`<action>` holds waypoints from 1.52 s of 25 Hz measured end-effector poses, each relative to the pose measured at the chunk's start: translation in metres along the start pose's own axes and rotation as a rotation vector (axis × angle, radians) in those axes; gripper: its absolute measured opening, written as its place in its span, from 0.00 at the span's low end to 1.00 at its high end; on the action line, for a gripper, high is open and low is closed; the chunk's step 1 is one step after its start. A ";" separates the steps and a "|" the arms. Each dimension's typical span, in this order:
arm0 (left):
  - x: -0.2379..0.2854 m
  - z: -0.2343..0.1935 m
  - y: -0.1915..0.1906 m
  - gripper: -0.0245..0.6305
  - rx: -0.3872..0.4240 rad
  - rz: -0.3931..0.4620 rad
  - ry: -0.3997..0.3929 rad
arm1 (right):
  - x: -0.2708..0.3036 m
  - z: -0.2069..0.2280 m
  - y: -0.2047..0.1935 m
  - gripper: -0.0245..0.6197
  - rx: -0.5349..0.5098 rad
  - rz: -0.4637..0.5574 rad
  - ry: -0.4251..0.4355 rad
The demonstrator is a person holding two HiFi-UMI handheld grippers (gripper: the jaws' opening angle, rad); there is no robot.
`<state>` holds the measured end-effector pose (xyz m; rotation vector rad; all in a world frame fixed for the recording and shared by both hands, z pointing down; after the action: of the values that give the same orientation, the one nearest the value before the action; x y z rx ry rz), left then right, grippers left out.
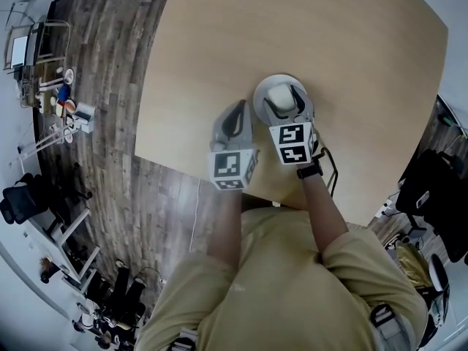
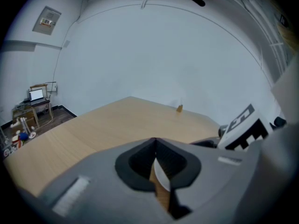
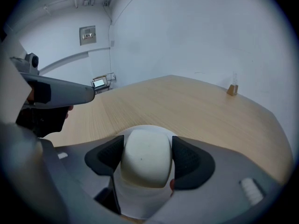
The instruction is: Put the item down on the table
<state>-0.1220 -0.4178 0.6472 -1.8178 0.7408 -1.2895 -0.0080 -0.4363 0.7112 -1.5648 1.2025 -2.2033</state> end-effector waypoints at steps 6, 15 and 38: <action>-0.008 -0.006 0.008 0.04 0.007 0.010 0.007 | 0.009 -0.005 0.000 0.54 -0.028 -0.019 -0.008; -0.030 -0.001 0.018 0.04 0.013 0.063 0.022 | -0.005 -0.008 0.005 0.59 -0.007 0.046 -0.028; -0.205 0.078 0.111 0.04 0.157 0.365 0.082 | -0.283 -0.014 0.075 0.28 0.000 0.522 -0.071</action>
<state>-0.1161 -0.2920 0.4362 -1.4324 0.9390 -1.1488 0.0793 -0.3192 0.4568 -1.1458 1.3931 -1.7947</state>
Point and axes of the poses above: the fingertips, and each gripper's own axes: x forward along the fingers, z to its right, y out of its top, the point moved 5 cm from there along -x, backward along the fingers, and after that the axes turned 4 degrees about y, right-handed, at the moved point
